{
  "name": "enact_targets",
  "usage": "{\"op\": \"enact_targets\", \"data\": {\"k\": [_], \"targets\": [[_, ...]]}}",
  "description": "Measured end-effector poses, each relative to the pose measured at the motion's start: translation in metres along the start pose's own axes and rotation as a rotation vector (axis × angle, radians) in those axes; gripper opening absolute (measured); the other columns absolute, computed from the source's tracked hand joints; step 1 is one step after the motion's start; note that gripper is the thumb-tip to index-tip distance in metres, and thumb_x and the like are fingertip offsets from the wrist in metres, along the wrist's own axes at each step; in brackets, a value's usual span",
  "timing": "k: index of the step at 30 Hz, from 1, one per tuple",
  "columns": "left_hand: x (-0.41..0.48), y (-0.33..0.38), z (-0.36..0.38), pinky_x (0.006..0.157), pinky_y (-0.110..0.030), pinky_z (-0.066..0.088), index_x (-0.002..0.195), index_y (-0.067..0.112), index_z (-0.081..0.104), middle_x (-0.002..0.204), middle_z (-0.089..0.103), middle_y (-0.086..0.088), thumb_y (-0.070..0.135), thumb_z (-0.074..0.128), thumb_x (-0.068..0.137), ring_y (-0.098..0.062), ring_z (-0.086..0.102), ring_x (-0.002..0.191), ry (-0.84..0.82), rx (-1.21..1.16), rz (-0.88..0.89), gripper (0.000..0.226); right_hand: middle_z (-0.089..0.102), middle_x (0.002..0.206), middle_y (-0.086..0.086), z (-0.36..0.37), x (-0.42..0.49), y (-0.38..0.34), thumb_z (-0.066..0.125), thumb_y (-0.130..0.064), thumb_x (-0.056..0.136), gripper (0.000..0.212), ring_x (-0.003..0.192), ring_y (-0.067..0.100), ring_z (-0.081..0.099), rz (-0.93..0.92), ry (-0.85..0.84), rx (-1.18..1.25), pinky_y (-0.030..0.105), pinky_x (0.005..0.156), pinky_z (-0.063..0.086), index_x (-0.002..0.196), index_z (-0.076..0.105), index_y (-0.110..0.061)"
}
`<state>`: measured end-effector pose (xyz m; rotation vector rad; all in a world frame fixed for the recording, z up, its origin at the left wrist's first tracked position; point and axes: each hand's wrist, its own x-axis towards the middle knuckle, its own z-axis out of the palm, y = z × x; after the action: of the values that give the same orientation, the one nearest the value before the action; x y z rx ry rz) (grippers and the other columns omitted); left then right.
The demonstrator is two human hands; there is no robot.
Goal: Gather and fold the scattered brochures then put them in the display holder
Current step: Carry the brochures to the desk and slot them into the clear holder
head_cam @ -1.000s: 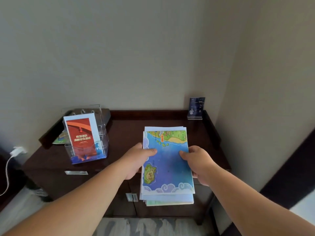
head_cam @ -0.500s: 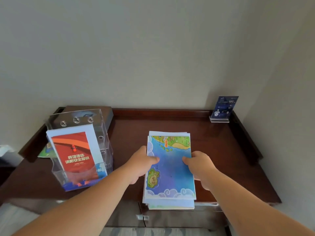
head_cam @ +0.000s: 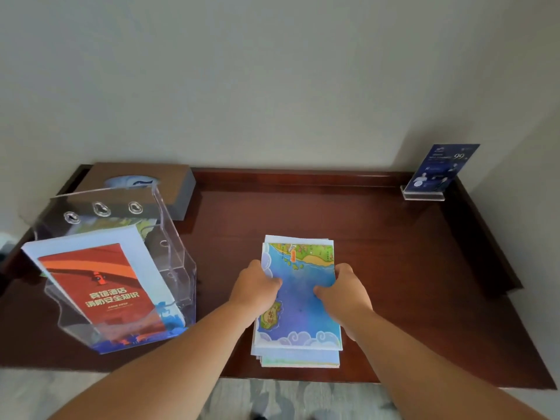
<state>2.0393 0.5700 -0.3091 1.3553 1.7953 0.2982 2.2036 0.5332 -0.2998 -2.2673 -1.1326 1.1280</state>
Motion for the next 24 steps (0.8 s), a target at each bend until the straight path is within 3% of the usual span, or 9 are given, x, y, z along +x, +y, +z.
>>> {"op": "enact_targets", "data": {"k": [4, 7, 9, 12, 17, 24], "targets": [[0.007, -0.003, 0.012, 0.075, -0.034, 0.045, 0.116, 0.008, 0.05, 0.115, 0.056, -0.012, 0.028, 0.055, 0.09, -0.029, 0.057, 0.101, 0.033, 0.086, -0.023, 0.033, 0.054, 0.119, 0.009, 0.006, 0.012, 0.003, 0.064, -0.022, 0.085, 0.042, 0.087, 0.026, 0.062, 0.005, -0.009, -0.082, 0.03, 0.066, 0.047, 0.123, 0.049, -0.015], [0.005, -0.004, 0.02, 0.088, -0.039, 0.045, 0.118, 0.01, 0.051, 0.117, 0.05, -0.011, 0.034, 0.053, 0.092, -0.031, 0.051, 0.112, 0.108, 0.187, -0.009, 0.036, 0.048, 0.126, 0.01, 0.007, 0.018, 0.002, 0.063, -0.029, 0.086, 0.047, 0.107, 0.03, 0.055, 0.02, -0.015, -0.241, 0.036, 0.084, 0.05, 0.127, 0.047, -0.013], [0.002, -0.004, 0.021, 0.089, -0.04, 0.044, 0.117, 0.012, 0.051, 0.118, 0.046, -0.008, 0.039, 0.052, 0.093, -0.029, 0.047, 0.115, 0.139, 0.25, 0.006, 0.036, 0.046, 0.13, 0.01, 0.006, 0.019, 0.0, 0.063, -0.035, 0.087, 0.052, 0.12, 0.033, 0.046, 0.004, -0.021, -0.356, 0.038, 0.095, 0.043, 0.129, 0.044, -0.012], [0.0, -0.002, 0.017, 0.091, -0.04, 0.045, 0.12, 0.014, 0.05, 0.12, 0.044, -0.006, 0.04, 0.055, 0.091, -0.028, 0.047, 0.117, 0.129, 0.242, 0.014, 0.039, 0.04, 0.13, 0.008, 0.003, 0.018, -0.006, 0.063, -0.037, 0.086, 0.06, 0.122, 0.032, 0.042, -0.032, -0.006, -0.39, 0.038, 0.094, 0.042, 0.135, 0.036, -0.015], [-0.005, 0.005, 0.002, 0.091, -0.038, 0.044, 0.134, 0.018, 0.043, 0.128, 0.041, -0.006, 0.037, 0.055, 0.092, -0.027, 0.046, 0.121, 0.147, 0.188, 0.083, 0.048, 0.036, 0.134, 0.002, -0.002, 0.009, -0.024, 0.061, -0.038, 0.087, 0.067, 0.123, 0.026, 0.037, -0.315, 0.1, -0.458, 0.039, 0.097, 0.042, 0.144, 0.031, -0.024], [-0.021, 0.005, -0.024, 0.098, -0.043, 0.046, 0.144, 0.018, 0.037, 0.137, 0.039, -0.008, 0.035, 0.055, 0.091, -0.029, 0.049, 0.122, 0.15, 0.112, 0.055, 0.059, 0.041, 0.137, -0.001, 0.004, -0.004, -0.038, 0.057, -0.035, 0.093, 0.053, 0.13, 0.022, 0.035, -0.586, -0.078, -0.461, 0.035, 0.108, 0.033, 0.141, 0.04, -0.025]]}}
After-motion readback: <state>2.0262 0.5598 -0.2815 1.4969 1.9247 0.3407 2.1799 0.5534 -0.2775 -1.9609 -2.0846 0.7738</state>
